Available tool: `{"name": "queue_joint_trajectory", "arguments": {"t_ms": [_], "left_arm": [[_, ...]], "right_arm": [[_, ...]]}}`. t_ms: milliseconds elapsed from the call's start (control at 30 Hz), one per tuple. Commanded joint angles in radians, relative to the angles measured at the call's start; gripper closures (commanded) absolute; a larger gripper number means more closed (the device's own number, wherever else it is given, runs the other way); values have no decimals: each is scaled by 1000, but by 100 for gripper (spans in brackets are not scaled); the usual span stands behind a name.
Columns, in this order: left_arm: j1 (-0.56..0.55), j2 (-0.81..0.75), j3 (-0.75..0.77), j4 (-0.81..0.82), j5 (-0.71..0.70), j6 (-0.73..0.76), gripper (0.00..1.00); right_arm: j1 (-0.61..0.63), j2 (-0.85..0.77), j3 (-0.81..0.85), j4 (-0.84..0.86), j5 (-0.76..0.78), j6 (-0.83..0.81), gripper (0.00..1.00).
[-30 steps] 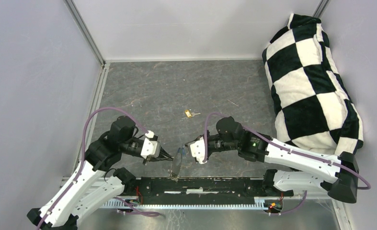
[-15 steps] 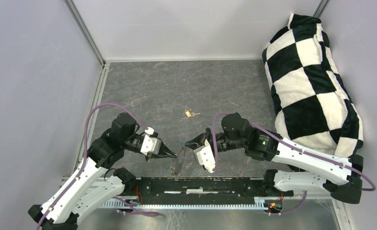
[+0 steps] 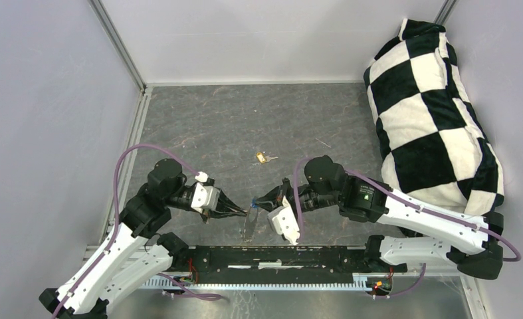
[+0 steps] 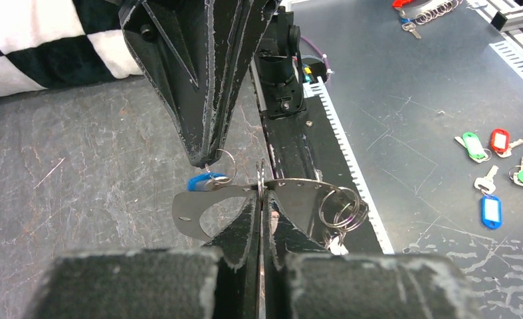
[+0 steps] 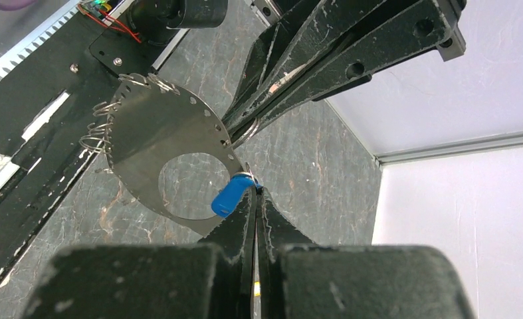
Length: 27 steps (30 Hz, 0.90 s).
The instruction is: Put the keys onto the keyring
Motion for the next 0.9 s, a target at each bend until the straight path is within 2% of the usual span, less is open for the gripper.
{"name": "queue_joint_trajectory", "arguments": {"t_ms": [0, 867], "left_arm": [[-4, -5, 11, 6, 32, -11, 98], [-3, 2, 7, 14, -11, -55, 98]], "right_arm": [[14, 12, 49, 9, -14, -25, 99], [64, -13, 59, -18, 32, -51, 99]]}}
